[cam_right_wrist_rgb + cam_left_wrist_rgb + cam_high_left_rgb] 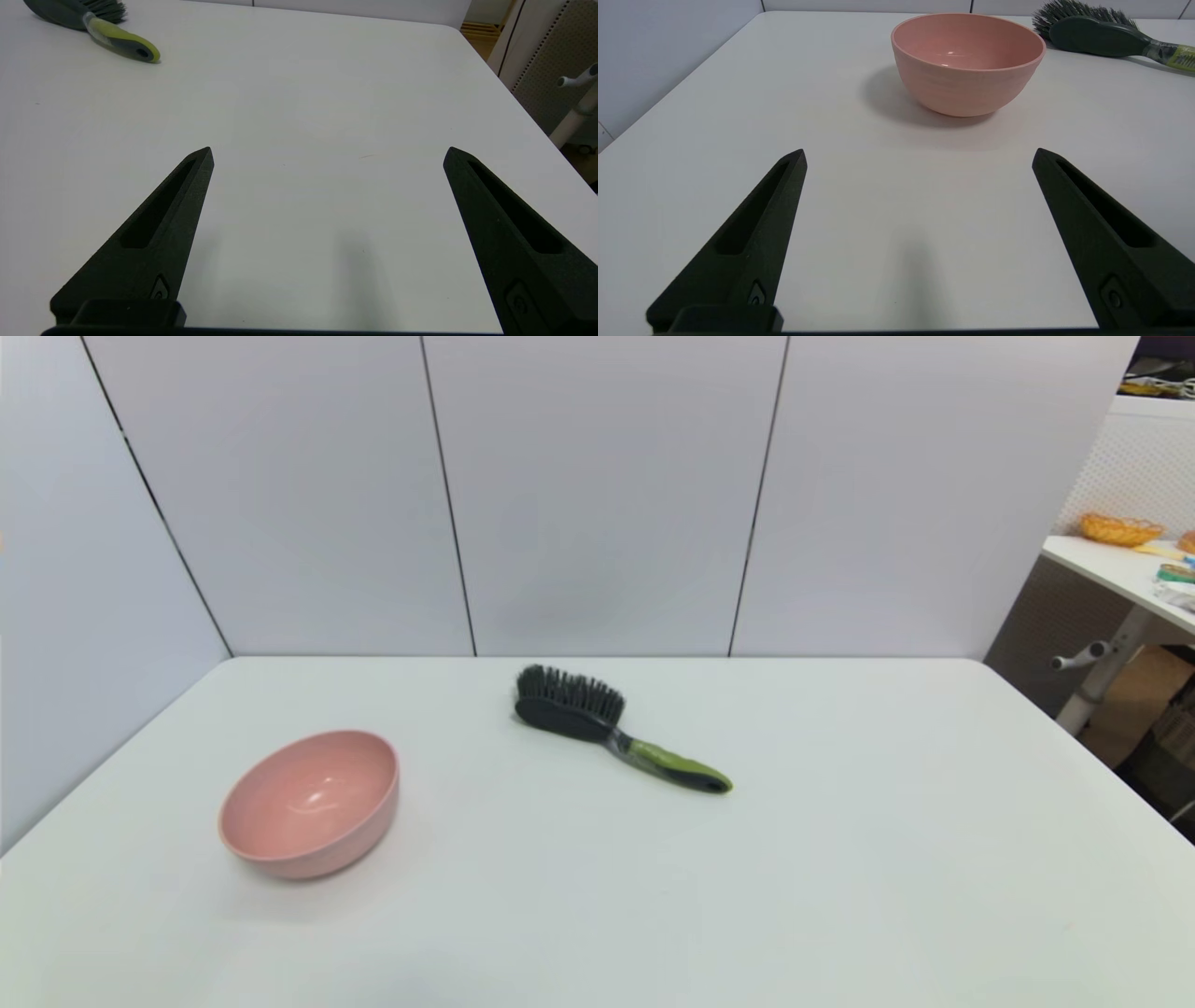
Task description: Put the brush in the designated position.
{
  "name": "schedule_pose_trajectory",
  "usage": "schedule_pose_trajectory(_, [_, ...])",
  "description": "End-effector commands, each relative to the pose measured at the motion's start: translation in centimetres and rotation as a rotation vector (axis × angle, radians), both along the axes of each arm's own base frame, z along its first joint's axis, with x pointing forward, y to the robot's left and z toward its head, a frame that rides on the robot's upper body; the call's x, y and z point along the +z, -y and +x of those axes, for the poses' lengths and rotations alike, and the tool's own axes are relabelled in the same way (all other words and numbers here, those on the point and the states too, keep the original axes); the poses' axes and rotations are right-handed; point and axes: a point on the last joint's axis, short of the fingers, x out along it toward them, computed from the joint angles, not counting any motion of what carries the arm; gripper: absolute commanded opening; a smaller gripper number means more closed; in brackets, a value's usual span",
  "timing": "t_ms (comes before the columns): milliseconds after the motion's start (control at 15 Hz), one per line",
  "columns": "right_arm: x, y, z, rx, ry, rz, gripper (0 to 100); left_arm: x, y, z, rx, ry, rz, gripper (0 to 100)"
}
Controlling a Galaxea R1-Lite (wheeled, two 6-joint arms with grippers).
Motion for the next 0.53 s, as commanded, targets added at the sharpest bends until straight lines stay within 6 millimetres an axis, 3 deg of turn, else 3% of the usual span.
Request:
schedule_pose_trajectory(67, [-0.04, 0.00, 0.02, 0.001, -0.003, -0.001, 100, 0.00, 0.00, 0.01, 0.001, -0.001, 0.000, 100])
schedule_pose_trajectory(533, [-0.03, 0.00, 0.02, 0.002, -0.002, -0.001, 100, 0.46, 0.01, 0.32, -0.003, -0.065, 0.014, 100])
